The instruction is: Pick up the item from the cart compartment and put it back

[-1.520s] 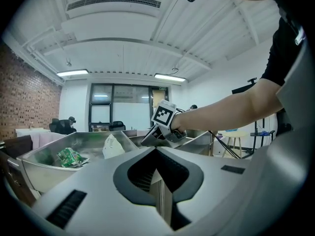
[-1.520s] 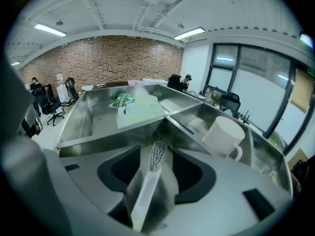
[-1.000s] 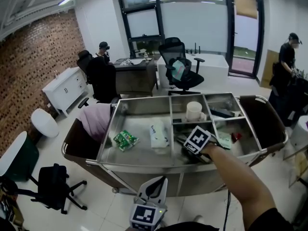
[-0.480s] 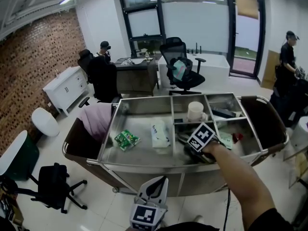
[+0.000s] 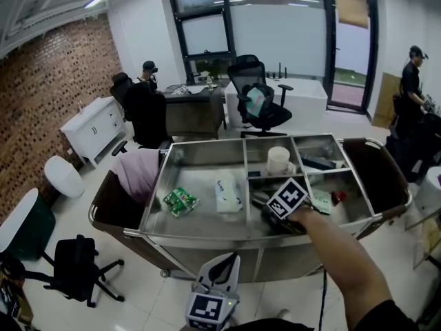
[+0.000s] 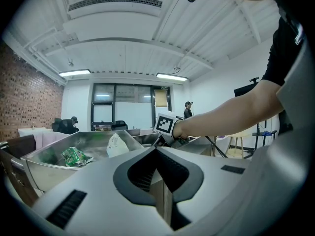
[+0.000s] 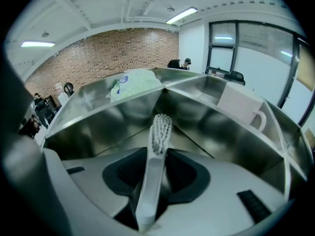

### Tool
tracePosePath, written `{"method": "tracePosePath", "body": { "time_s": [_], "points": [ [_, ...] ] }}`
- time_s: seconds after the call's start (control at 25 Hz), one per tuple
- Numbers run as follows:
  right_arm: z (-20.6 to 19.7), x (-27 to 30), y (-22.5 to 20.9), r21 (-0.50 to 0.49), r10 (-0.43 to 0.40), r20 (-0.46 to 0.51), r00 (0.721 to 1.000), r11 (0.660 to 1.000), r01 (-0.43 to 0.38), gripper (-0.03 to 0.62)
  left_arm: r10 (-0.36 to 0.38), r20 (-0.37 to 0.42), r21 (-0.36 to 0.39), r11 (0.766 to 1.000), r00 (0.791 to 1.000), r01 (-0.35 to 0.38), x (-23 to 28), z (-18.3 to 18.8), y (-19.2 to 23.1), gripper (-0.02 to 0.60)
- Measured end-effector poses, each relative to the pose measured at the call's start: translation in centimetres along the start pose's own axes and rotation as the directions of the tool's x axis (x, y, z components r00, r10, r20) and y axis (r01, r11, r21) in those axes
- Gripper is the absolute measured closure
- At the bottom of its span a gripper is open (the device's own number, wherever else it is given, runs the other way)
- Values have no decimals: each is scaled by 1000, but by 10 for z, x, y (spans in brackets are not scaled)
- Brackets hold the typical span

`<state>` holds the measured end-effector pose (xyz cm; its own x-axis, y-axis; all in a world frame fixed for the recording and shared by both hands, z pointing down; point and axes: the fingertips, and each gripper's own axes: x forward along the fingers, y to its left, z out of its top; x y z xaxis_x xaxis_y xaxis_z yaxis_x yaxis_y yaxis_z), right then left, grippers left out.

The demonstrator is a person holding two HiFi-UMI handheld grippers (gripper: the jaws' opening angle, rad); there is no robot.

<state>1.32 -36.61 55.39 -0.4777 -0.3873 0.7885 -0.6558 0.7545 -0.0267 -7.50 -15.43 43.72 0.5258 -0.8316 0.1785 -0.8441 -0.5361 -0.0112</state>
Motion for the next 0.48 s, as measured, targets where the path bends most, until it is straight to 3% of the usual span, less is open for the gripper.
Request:
{"method": "tracePosePath", "body": {
  "time_s": [0.48],
  "points": [
    [39,-47,-4,0,-57,212,976,998,58,461,-9,3,6,1000,1000,9,-1,2,-7,581]
  ]
}}
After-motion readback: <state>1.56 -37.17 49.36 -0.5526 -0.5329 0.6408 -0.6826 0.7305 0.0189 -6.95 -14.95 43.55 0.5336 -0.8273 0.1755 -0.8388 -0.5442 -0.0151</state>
